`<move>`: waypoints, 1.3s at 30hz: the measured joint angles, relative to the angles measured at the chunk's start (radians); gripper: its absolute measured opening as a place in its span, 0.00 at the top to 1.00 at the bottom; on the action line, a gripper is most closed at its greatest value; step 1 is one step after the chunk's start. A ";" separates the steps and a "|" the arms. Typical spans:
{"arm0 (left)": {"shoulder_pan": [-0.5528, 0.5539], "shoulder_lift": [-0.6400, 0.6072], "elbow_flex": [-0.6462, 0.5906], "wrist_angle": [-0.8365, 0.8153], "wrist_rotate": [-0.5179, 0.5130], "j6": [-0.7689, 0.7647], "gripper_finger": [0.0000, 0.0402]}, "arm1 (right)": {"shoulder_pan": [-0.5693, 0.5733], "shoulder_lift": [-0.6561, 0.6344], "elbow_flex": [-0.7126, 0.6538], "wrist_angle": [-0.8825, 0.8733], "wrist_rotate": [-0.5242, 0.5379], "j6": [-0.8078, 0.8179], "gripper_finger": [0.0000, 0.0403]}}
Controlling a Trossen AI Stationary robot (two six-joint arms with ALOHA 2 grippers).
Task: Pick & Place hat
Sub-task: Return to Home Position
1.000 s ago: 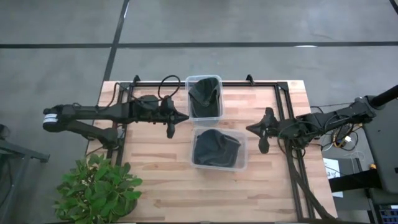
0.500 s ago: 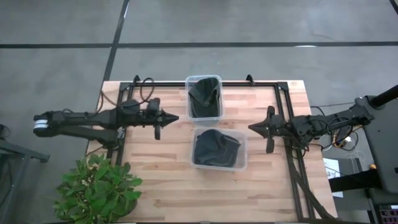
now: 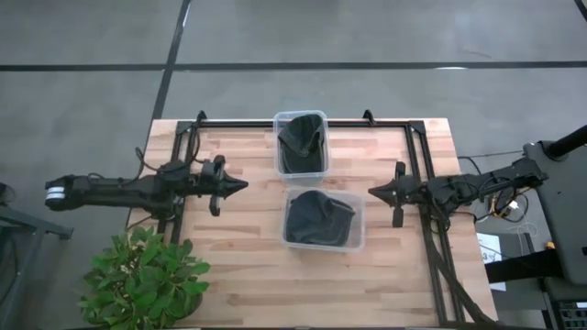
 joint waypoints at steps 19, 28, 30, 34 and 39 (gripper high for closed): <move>0.000 -0.173 -0.197 0.063 0.108 0.010 1.00 | 0.001 -0.168 -0.202 0.186 -0.079 -0.141 0.98; 0.001 -0.243 -0.232 0.099 0.113 0.056 1.00 | 0.000 -0.296 -0.285 0.185 -0.155 -0.154 0.98; 0.001 -0.256 -0.232 0.093 0.115 0.067 1.00 | 0.000 -0.313 -0.290 0.187 -0.155 -0.172 0.98; 0.001 -0.273 -0.232 0.070 0.143 0.095 1.00 | 0.000 -0.326 -0.290 0.187 -0.153 -0.203 0.98; 0.000 -0.278 -0.232 0.041 0.169 0.162 1.00 | 0.000 -0.325 -0.290 0.186 -0.154 -0.204 0.98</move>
